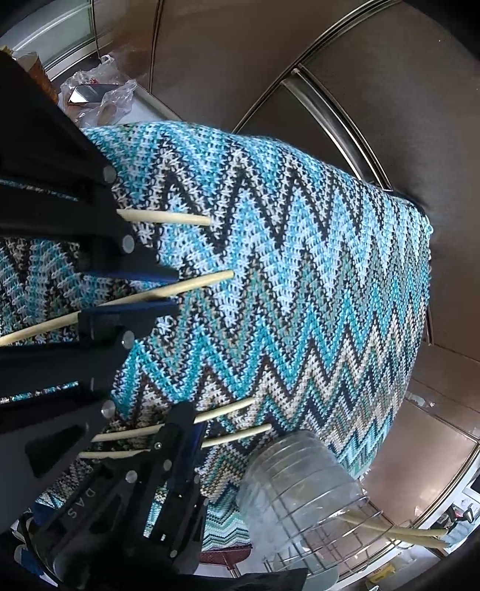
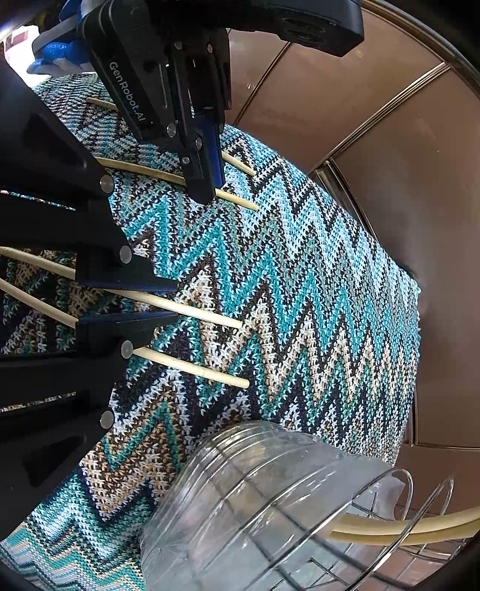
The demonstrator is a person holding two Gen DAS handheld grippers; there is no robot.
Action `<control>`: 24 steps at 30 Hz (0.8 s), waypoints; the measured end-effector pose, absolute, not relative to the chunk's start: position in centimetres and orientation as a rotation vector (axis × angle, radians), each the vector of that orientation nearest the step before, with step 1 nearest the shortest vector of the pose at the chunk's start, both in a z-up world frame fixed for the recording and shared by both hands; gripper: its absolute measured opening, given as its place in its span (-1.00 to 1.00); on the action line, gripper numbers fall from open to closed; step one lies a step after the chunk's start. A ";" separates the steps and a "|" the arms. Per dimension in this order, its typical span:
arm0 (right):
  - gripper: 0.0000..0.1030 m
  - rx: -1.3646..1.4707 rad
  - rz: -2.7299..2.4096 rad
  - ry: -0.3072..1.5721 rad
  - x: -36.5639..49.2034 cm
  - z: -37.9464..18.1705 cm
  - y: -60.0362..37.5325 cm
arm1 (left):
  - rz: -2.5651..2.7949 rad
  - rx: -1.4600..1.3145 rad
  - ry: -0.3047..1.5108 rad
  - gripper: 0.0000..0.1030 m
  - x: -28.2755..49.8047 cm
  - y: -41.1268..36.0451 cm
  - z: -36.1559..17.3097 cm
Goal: Organize utensils
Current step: 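Grasp a wooden chopstick with the left tool while the right tool grasps another chopstick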
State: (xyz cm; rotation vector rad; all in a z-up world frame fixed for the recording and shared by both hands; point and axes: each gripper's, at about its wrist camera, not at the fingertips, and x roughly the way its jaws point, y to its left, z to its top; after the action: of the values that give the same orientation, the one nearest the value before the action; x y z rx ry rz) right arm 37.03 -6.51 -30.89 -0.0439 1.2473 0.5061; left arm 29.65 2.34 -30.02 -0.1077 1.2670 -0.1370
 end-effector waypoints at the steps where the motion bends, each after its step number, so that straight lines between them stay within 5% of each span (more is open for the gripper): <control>1: -0.81 -0.046 0.506 1.250 37.1 -30.9 -6.5 | -0.137 -0.106 1.268 -0.82 29.6 2.3 -30.0; 24: -0.85 -0.012 0.504 1.250 36.6 -30.7 -6.5 | -0.128 -0.106 1.271 -0.84 29.8 2.3 -29.9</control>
State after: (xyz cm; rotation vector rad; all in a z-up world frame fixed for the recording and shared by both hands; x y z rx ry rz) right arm 36.61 -6.53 -30.70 -0.0118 1.2504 0.5041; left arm 29.77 2.33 -29.89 -0.1057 1.2707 -0.1276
